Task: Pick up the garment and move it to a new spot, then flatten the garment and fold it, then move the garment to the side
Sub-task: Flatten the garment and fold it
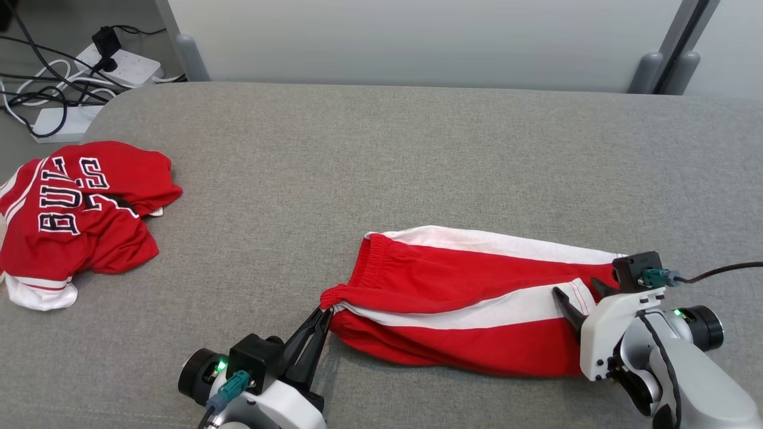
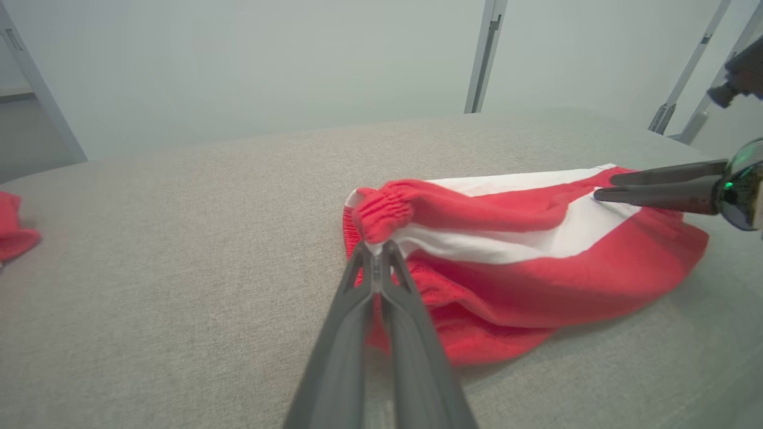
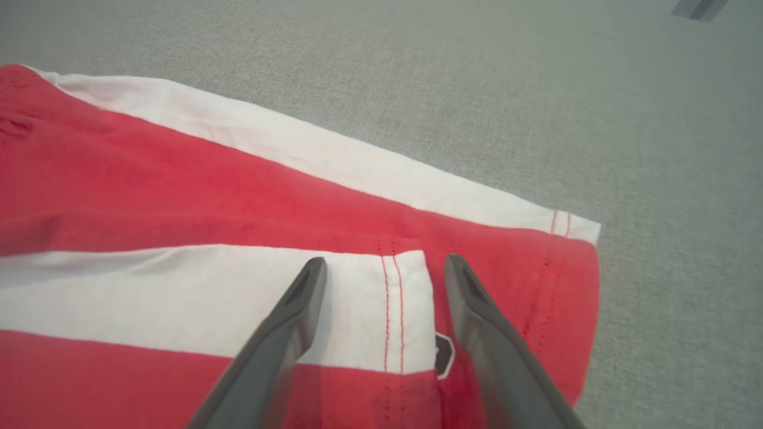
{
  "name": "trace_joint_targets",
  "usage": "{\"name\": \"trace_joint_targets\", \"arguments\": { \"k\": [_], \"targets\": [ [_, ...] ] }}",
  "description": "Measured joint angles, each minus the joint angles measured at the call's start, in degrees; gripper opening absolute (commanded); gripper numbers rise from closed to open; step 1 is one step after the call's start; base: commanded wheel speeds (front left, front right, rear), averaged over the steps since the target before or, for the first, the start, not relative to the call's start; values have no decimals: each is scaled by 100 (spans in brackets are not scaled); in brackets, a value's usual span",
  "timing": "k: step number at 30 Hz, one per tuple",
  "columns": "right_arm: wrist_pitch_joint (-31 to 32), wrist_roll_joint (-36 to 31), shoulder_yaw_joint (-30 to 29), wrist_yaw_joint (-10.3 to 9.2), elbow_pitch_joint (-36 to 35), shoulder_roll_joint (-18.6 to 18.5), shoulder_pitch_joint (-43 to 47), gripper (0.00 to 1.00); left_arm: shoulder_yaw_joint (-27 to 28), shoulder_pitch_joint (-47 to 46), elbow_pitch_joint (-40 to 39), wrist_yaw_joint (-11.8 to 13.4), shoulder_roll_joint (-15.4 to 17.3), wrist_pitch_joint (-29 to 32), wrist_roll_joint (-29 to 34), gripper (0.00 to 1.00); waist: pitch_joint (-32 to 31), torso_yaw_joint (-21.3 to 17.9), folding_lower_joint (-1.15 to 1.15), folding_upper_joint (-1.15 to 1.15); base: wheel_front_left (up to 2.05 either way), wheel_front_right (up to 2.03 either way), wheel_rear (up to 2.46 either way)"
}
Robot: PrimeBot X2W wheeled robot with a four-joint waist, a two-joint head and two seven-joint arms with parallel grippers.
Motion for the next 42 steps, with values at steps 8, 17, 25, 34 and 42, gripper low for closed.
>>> {"name": "trace_joint_targets", "arguments": {
  "k": [8,17,25,34,42],
  "targets": [
    [245,-26,-287,-1,151,56,66,100,-32,-2,-16,2,7,0,-2,0,44,78,0,0,0,0,0],
    [341,-27,-323,0,147,149,165,0,-52,-25,-18,10,13,0,-4,0,51,75,0,0,0,0,0],
    [114,-77,-672,0,-291,86,166,0,-51,-25,-52,26,85,0,-44,0,-43,3,0,0,0,0,0],
    [426,1018,-1304,-1,-2215,-398,173,0,292,-235,-786,-587,176,778,-1295,0,-330,-281,0,0,0,0,0],
    [1032,1638,-1597,-1,-3375,-727,152,0,736,-976,-1869,-733,536,1760,-2521,0,-599,-555,0,0,0,0,0]
  ]
}}
